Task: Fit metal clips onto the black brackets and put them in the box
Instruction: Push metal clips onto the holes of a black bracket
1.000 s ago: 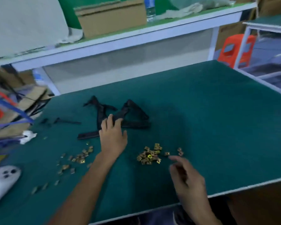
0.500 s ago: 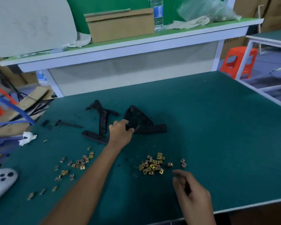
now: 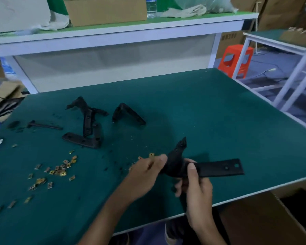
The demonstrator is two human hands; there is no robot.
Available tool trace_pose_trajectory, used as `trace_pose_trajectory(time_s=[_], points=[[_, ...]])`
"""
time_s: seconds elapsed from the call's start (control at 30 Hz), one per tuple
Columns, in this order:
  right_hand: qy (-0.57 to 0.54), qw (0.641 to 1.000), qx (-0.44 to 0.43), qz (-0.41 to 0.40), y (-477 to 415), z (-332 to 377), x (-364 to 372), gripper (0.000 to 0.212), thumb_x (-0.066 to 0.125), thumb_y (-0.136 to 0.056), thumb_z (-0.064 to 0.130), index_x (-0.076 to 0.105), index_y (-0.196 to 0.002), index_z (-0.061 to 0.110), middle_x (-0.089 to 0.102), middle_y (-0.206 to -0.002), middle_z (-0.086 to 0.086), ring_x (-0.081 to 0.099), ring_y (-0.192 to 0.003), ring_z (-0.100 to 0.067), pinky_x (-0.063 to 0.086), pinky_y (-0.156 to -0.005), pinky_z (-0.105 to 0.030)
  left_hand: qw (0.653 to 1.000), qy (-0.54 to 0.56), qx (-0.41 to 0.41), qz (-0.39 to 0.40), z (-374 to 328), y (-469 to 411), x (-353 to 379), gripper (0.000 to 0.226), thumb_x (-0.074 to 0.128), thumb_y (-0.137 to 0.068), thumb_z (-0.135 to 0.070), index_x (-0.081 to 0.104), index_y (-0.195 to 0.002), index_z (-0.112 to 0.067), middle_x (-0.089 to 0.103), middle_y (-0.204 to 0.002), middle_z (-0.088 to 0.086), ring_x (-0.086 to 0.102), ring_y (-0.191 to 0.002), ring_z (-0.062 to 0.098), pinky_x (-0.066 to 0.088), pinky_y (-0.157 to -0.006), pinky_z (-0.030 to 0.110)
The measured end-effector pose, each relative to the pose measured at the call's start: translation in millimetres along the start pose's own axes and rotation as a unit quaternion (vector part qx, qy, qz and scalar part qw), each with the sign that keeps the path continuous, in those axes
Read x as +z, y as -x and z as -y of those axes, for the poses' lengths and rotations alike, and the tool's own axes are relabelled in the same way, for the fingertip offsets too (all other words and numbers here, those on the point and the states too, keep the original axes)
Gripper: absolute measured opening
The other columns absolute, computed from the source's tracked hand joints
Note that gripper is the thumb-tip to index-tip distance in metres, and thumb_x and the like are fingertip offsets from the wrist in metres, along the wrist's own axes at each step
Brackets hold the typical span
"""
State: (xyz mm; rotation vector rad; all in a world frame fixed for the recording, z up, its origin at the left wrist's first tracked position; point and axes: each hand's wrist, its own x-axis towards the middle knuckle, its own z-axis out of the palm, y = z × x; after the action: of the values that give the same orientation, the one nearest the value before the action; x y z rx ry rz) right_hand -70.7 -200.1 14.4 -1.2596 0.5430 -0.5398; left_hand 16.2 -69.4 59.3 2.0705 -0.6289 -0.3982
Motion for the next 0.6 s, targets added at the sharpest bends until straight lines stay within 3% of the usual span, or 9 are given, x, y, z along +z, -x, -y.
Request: trace_pose_trajectory(time_s=[0.03, 0.1, 0.2, 0.3, 0.43, 0.6], points=[[-0.014, 1.0, 0.006, -0.014, -3.3, -1.9, -1.2, 0.026, 0.053, -0.105, 0.04, 0.076, -0.098, 0.029, 0.059, -0.056, -0.01, 0.053, -0.046, -0.021, 0.05, -0.051, -0.04, 0.998, -0.063, 0.003, -0.017, 5.9, -3.5, 2.6, 0.05, 0.025, -0.1, -0.065, 0.068, -0.093, -0.042, 0.068, -0.092, -0.021, 0.061, -0.092, 0.0, 0.04, -0.093, 0.023], [-0.029, 0.999, 0.011, -0.017, -6.3, -2.2, -2.4, 0.026, 0.053, -0.106, 0.035, 0.076, -0.098, 0.028, 0.059, -0.057, -0.01, 0.053, -0.045, -0.022, 0.048, -0.049, -0.036, 0.962, -0.267, 0.034, -0.043, 15.1, -9.5, 6.3, 0.052, 0.019, -0.105, -0.051, 0.065, -0.124, -0.035, 0.064, -0.119, -0.013, 0.053, -0.116, 0.012, 0.035, -0.098, 0.023], [-0.017, 1.0, 0.014, 0.004, -5.8, -3.2, -2.8, 0.028, 0.055, -0.097, 0.049, 0.077, -0.099, 0.031, 0.061, -0.058, -0.01, 0.055, -0.047, -0.023, 0.049, -0.051, -0.035, 0.933, -0.35, 0.055, -0.055, 26.2, -7.7, 17.0, 0.038, 0.052, -0.096, -0.021, 0.06, -0.133, -0.025, 0.051, -0.132, -0.002, 0.039, -0.12, 0.025, 0.034, -0.097, 0.032], [-0.007, 1.0, 0.014, 0.01, -6.2, -6.8, -3.6, 0.025, 0.053, -0.104, 0.041, 0.077, -0.097, 0.034, 0.061, -0.057, -0.009, 0.056, -0.048, -0.023, 0.048, -0.053, -0.036, 0.947, -0.303, 0.066, -0.085, 24.7, -5.0, 23.1, 0.033, 0.062, -0.084, -0.008, 0.066, -0.116, -0.017, 0.056, -0.124, -0.001, 0.042, -0.114, 0.025, 0.033, -0.09, 0.032], [-0.001, 1.0, 0.023, 0.017, -5.1, -2.2, -2.1, 0.029, 0.053, -0.106, 0.034, 0.077, -0.091, 0.031, 0.059, -0.056, -0.01, 0.054, -0.047, -0.024, 0.047, -0.051, -0.037, 0.96, -0.225, 0.05, -0.161, 15.0, 0.4, 23.4, 0.011, 0.063, -0.094, -0.012, 0.064, -0.104, -0.016, 0.064, -0.102, -0.001, 0.051, -0.099, 0.023, 0.042, -0.085, 0.036], [0.011, 0.998, 0.033, 0.044, -3.7, 2.0, -0.1, 0.026, 0.057, -0.103, 0.03, 0.074, -0.094, 0.013, 0.058, -0.056, -0.013, 0.053, -0.047, -0.025, 0.047, -0.051, -0.036, 0.971, -0.027, -0.027, -0.236, 21.5, 29.4, 19.4, 0.013, 0.062, -0.096, -0.035, 0.06, -0.101, -0.047, 0.068, -0.098, -0.026, 0.06, -0.097, -0.007, 0.041, -0.077, 0.006]])
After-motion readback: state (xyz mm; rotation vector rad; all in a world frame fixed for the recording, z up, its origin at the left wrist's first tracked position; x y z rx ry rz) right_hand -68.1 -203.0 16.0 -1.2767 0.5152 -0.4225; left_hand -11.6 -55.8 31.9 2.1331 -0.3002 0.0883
